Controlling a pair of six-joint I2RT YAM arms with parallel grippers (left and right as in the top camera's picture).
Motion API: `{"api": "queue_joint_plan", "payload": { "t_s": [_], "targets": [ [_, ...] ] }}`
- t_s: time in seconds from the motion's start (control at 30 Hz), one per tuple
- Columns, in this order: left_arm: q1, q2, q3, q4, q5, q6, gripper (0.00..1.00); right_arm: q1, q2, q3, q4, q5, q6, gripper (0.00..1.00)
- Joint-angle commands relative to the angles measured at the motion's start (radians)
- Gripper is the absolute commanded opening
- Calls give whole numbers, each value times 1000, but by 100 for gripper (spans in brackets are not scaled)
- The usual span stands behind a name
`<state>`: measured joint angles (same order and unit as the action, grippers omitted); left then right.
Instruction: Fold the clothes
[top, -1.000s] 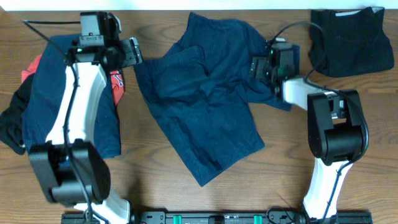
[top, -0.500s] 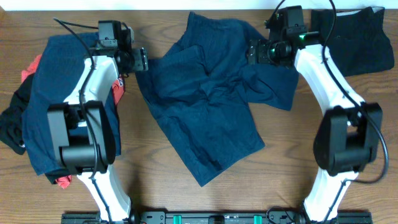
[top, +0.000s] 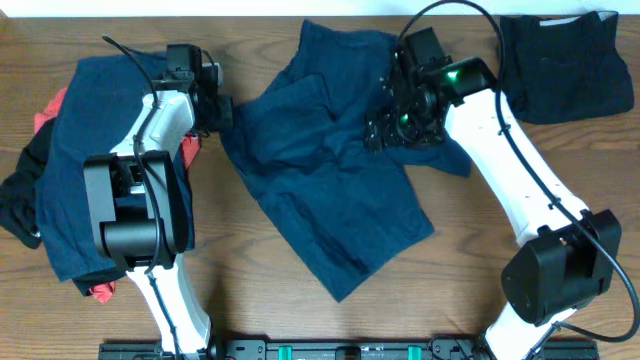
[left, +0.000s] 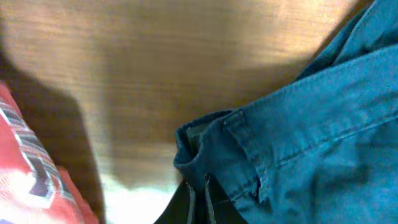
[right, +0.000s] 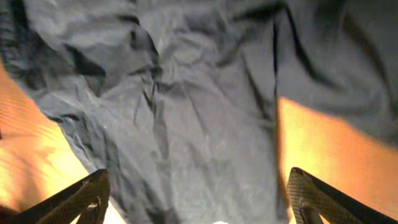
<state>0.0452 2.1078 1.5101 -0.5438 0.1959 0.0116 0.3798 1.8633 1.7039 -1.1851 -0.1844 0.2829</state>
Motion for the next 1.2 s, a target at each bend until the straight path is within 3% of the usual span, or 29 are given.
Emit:
{"api": "queue_joint_plan", "payload": {
  "t_s": [0.0,0.23,0.4,0.73,1.07,1.17],
  "targets": [
    [5,-27,18,-60,-5,-53,6,8,-6,-12,-29,37,61,89],
    [5,-145,18,-243,-7,-181,6,42,-6,-91,-68,38,61,88],
    [5,-229,18,-281,-99,-306,5,84,-6,-207,-48,17,101,82],
    [5,-277,18,-327,-100,-331,6,112,-62,-466,107,28,227,81],
    [5,-277,18,-331,-98,-331,6,112,-64,-598,275,182,274,70],
    [4,-278,18,-344,-37,-279,6,111,-63,-615,314,184,275,68]
  ]
}}
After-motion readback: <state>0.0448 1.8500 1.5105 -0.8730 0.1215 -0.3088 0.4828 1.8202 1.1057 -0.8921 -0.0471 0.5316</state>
